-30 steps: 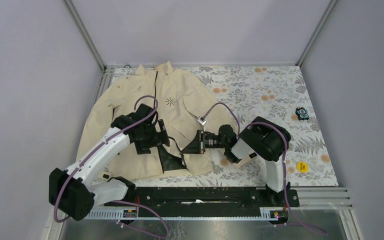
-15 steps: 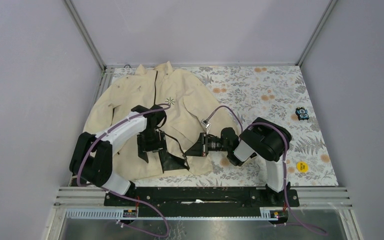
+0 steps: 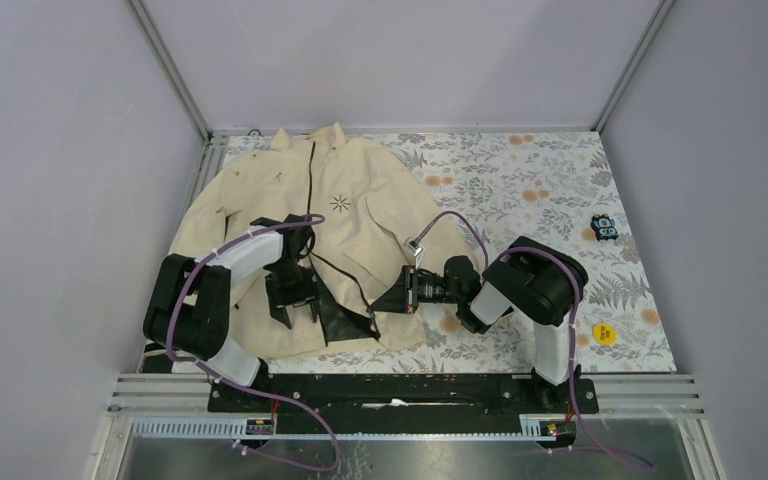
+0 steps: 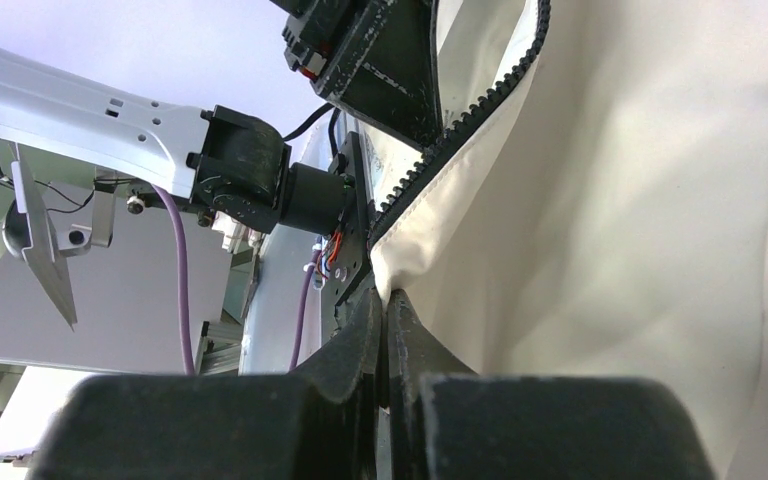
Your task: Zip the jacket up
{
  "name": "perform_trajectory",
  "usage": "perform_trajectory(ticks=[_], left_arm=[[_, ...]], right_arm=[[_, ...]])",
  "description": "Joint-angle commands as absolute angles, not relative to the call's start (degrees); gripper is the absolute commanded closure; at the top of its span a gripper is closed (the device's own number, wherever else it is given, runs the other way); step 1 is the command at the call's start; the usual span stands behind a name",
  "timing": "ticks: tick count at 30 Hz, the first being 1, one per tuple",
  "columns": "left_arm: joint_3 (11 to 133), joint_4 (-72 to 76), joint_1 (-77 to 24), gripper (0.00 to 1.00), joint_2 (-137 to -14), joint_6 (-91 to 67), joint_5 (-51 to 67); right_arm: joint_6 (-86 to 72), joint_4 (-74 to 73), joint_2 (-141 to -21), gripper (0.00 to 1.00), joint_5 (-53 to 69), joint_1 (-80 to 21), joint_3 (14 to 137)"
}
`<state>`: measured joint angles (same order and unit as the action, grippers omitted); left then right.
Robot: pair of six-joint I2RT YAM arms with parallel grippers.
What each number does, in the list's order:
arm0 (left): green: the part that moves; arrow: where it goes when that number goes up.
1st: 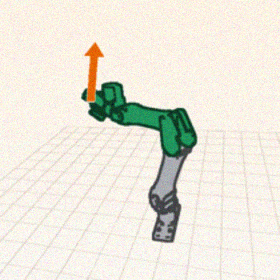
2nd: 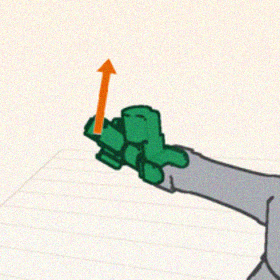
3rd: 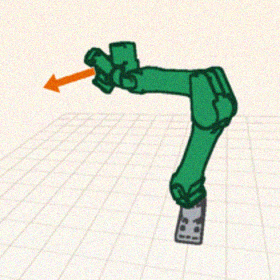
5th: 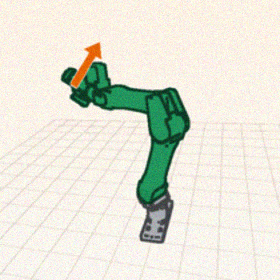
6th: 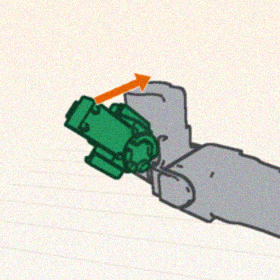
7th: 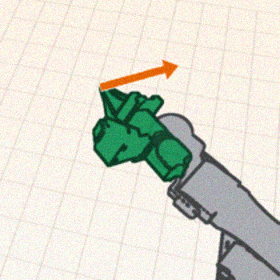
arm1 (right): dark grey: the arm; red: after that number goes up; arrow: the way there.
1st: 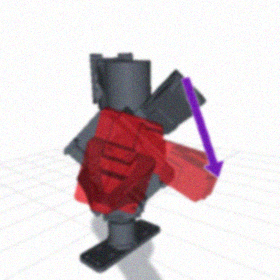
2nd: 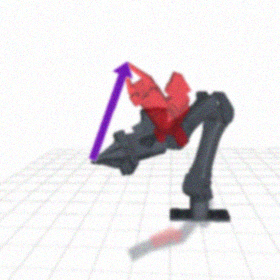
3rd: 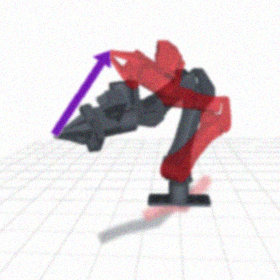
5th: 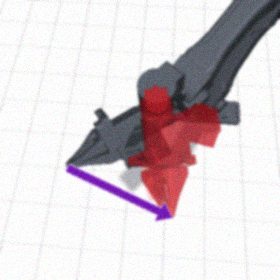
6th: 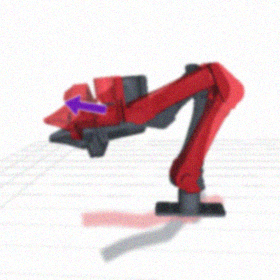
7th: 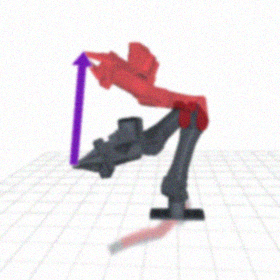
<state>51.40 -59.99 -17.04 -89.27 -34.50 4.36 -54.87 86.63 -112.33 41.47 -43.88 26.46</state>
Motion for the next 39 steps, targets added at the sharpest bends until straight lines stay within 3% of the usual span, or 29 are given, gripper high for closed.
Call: perform_trajectory(ticks=[1,8,15,21,29,33,39], left_arm=[[50.2,-56.6,-17.0,0.39,-90.2,-33.4,6.2],[47.0,-52.9,-17.0,0.41,-91.1,-33.8,7.0],[47.6,-52.8,-17.0,0.65,-88.0,-34.6,7.2],[46.4,-51.3,-17.0,0.8,-81.6,-35.2,11.1],[43.8,-50.1,-16.9,0.86,-70.1,-38.9,13.2],[38.3,-44.8,-16.9,1.0,-63.2,-43.4,15.8],[29.8,-31.3,-16.9,1.0,-48.7,-54.3,16.0]], right_arm=[[-54.6,96.4,-111.8,1.0,41.6,-43.9,27.1],[-55.0,96.4,-112.7,1.0,42.0,-43.9,27.8],[-55.1,96.4,-112.9,1.0,42.2,-43.9,27.9],[-55.0,96.4,-113.4,1.0,42.2,-44.0,28.3],[-55.5,96.0,-115.2,1.0,41.7,-45.8,30.0],[-57.6,96.0,-116.2,1.0,41.5,-46.4,31.2],[-60.4,95.8,-118.4,1.0,42.7,-46.5,32.9]])
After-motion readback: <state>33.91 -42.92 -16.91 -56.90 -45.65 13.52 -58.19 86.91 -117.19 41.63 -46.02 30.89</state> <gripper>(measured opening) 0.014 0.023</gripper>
